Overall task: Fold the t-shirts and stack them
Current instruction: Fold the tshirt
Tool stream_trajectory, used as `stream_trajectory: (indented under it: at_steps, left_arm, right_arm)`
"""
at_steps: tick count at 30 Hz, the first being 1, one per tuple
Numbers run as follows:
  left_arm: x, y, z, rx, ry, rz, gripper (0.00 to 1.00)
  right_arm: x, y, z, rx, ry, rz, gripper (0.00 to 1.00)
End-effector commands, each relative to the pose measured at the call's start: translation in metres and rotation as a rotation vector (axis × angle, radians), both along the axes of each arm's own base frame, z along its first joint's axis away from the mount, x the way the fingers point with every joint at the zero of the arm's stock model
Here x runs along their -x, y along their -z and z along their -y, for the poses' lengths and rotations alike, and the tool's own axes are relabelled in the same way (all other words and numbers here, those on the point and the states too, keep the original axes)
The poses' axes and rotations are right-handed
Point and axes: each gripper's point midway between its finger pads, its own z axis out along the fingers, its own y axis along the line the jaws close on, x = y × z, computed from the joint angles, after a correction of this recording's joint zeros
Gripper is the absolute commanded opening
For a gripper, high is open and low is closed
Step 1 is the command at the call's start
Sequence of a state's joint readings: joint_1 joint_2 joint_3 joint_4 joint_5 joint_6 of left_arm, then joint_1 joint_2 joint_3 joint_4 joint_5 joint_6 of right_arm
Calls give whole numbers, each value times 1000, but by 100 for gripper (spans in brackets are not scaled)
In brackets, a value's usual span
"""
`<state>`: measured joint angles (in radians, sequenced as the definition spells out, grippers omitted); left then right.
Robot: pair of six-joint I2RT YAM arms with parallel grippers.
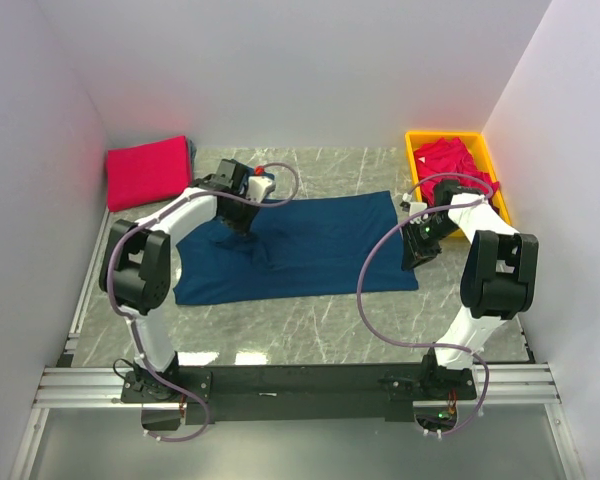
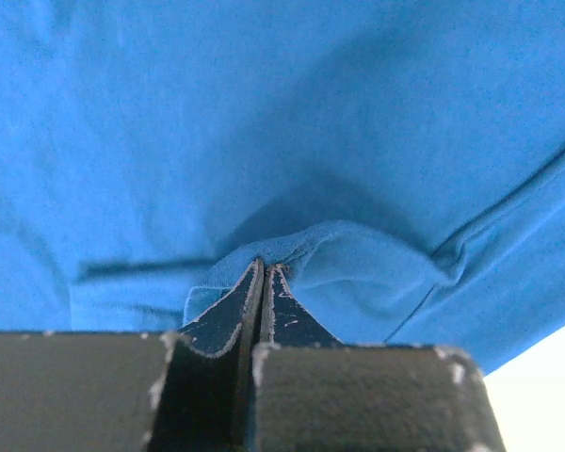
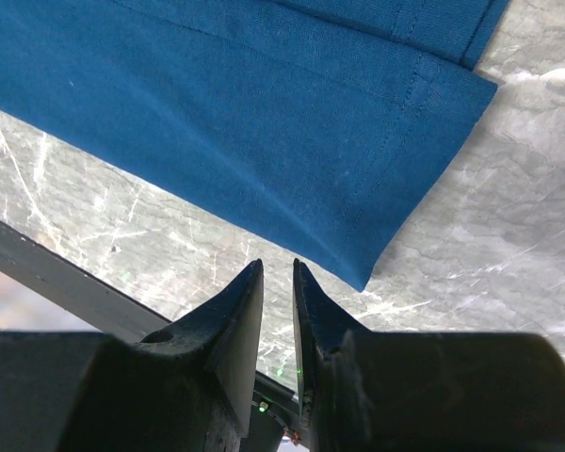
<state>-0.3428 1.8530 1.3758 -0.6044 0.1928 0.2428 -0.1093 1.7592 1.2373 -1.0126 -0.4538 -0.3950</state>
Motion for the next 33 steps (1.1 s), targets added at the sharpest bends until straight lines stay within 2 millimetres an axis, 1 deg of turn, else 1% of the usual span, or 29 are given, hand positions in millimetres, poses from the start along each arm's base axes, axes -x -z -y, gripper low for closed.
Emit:
stream_trajectory:
  at_steps: [1,5,6,8,9,10,12,13,14,17,18,20,21,22,23,24,25,26,27,28,29,30,31,32,33]
  left_arm:
    - [-24,-22,24,25,20,103,4]
    - [-29,-22,38,1,56,147,5]
    - [-28,-21,44,-5,73,151,5]
    - [-31,-18,47,-31,82,164,10]
    - [-31,-15,50,-36,95,162,15]
    - [-33,-15,51,-38,98,165,31]
    - [-36,-17,52,-41,91,176,47]
    - [-36,-18,51,-41,87,181,57]
    - [-36,-26,51,-34,85,199,58]
    - [-32,-37,45,-15,61,216,58]
    - [-25,-45,44,16,61,217,57]
    - [-16,-53,39,58,54,208,56]
    - [-5,-60,34,106,52,191,56]
    - [3,-59,27,116,45,162,55]
    - [11,-61,13,138,23,139,55]
    - [20,-59,10,178,36,103,55]
    - [33,-54,0,184,22,48,54]
    - [42,-45,-18,183,-12,9,53]
    - [50,-39,-26,185,-9,-23,52]
    - [61,-32,-36,178,-22,-65,51]
    - [71,-22,-55,176,-66,-101,51]
    - [76,-17,-63,171,-68,-117,51]
    - [82,-11,-76,168,-100,-144,51]
    - [90,-2,-82,161,-108,-171,51]
    - [93,3,-86,152,-110,-178,51]
  right_arm:
    - [2,5,-1,-1,-20,-11,27]
    - [2,7,-2,-5,-20,-15,26]
    - [3,8,-2,-7,-20,-20,27]
    - [4,8,-3,-13,-20,-28,27]
    - [5,9,-3,-16,-20,-31,26]
    - [6,9,-4,-18,-21,-33,27]
    - [6,8,-5,-23,-21,-36,27]
    - [7,8,-5,-23,-22,-34,27]
    - [7,8,-5,-24,-24,-31,27]
    - [7,7,-7,-31,-28,-31,27]
    - [6,5,-8,-39,-28,-30,27]
    - [7,4,-12,-46,-37,-27,27]
    - [7,4,-14,-49,-43,-26,27]
    - [8,3,-19,-50,-58,-24,27]
    - [8,2,-22,-48,-70,-16,27]
    - [10,4,-25,-45,-83,-15,26]
    - [11,6,-26,-29,-94,-16,26]
    - [12,7,-31,-18,-115,-13,26]
    - [12,10,-37,-5,-143,-4,25]
    - [12,12,-38,24,-160,-1,25]
    - [11,14,-43,38,-181,7,25]
    - [6,16,-44,58,-190,24,24]
    - [4,21,-42,87,-197,23,24]
    - [1,25,-44,107,-205,26,24]
    - [-8,27,-44,122,-206,46,24]
